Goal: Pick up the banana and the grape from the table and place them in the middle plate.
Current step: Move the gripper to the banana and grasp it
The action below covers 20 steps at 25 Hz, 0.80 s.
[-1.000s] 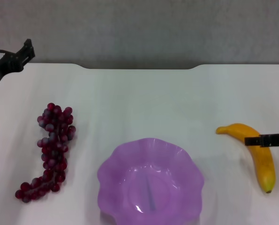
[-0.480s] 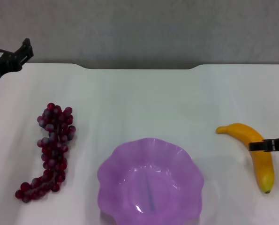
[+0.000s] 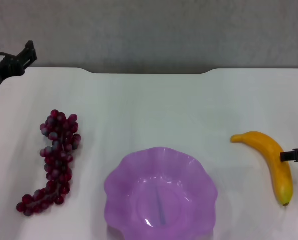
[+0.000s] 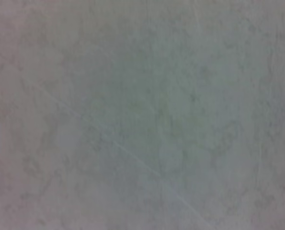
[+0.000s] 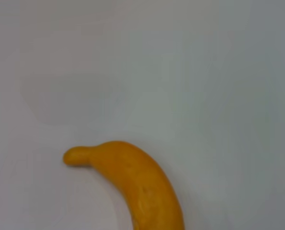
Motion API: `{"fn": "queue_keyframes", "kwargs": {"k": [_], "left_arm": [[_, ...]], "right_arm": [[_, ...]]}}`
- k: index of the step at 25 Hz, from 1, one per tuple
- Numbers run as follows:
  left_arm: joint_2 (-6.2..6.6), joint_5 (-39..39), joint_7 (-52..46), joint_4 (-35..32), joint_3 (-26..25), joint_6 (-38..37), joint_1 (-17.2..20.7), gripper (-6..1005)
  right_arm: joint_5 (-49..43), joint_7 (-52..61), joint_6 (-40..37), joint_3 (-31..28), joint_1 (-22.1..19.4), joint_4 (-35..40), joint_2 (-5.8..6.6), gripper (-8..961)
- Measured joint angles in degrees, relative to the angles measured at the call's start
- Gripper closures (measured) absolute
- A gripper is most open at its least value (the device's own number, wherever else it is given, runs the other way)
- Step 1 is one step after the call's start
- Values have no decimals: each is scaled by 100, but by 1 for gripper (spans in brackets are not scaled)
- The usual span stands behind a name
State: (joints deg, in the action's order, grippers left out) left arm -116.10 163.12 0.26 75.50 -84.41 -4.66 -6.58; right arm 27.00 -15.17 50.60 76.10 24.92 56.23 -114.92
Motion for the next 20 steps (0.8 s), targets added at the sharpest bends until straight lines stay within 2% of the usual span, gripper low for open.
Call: {"fn": "queue_keyframes", "kwargs": {"k": [12, 20], "left_arm": [[-9, 0, 0, 0, -5, 0, -1, 130], [-9, -4, 0, -1, 6, 0, -4, 131]], "right_arm": [[-8, -66, -20, 106, 98, 12, -10, 155], [-7, -254, -56, 109, 425, -524, 6, 156]]}}
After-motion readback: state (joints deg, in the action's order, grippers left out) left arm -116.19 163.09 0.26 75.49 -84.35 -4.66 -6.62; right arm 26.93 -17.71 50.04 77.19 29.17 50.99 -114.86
